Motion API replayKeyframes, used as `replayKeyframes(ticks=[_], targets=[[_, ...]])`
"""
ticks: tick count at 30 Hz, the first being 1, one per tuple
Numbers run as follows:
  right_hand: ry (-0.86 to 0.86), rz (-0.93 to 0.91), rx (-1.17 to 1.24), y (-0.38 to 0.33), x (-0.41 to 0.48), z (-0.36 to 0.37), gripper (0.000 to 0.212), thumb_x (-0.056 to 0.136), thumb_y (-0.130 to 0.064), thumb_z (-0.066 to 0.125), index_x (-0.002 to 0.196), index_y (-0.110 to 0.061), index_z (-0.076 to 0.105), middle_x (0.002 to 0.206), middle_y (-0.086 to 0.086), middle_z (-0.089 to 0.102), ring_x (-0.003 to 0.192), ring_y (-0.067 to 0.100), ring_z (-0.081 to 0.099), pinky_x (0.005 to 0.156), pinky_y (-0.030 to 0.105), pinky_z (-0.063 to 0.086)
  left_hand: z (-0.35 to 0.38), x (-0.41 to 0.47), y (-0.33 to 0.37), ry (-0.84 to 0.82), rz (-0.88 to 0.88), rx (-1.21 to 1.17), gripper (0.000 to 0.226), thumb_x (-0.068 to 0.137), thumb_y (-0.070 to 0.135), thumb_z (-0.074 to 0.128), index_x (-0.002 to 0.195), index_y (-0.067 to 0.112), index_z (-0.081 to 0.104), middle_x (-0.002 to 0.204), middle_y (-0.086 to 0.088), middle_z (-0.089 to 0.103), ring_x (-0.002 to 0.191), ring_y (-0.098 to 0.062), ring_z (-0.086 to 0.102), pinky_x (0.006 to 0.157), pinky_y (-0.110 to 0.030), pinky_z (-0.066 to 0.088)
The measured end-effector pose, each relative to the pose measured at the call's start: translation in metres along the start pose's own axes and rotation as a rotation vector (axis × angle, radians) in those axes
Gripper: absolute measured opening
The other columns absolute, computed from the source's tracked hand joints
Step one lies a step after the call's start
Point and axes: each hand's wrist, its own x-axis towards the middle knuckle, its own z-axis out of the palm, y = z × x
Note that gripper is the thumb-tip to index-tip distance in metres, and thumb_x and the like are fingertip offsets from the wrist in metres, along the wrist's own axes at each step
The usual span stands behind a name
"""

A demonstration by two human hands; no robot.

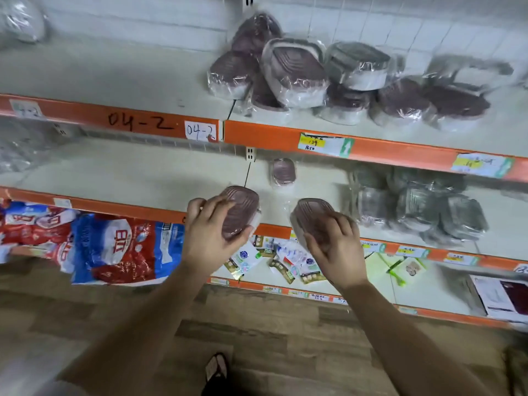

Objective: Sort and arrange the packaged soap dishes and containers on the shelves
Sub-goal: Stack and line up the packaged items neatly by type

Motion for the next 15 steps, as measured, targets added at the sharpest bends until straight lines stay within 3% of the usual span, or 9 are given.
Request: replayKeyframes(ticks=[12,15], targets=[[-0.137,0.104,-0.068,0.044,0.060,0.136,0.037,0.093,-0.029,0.062,0.114,0.001,0.063,0.125,0.017,0.057,0.120,0.041,0.045,0.099,0.040,0.035,0.139,0.010,-0.048,0.002,-0.091,-0.049,0.060,0.082,0.056,0.059,0.109,0.004,0.069,0.114,-0.008,0.067,0.101,-0.035,0.051,0.090,-0.037,0.041],[-0.136,0.096,-0.073,0.048,0.079,0.162,0.037,0.094,-0.031,0.060,0.119,-0.004,0.063,0.126,0.015,0.057,0.121,0.039,0.044,0.098,0.042,0.040,0.168,0.016,-0.064,-0.001,-0.093,-0.061,0.059,0.080,0.054,0.061,0.110,0.004,0.069,0.116,-0.008,0.066,0.102,-0.035,0.051,0.092,-0.034,0.040]])
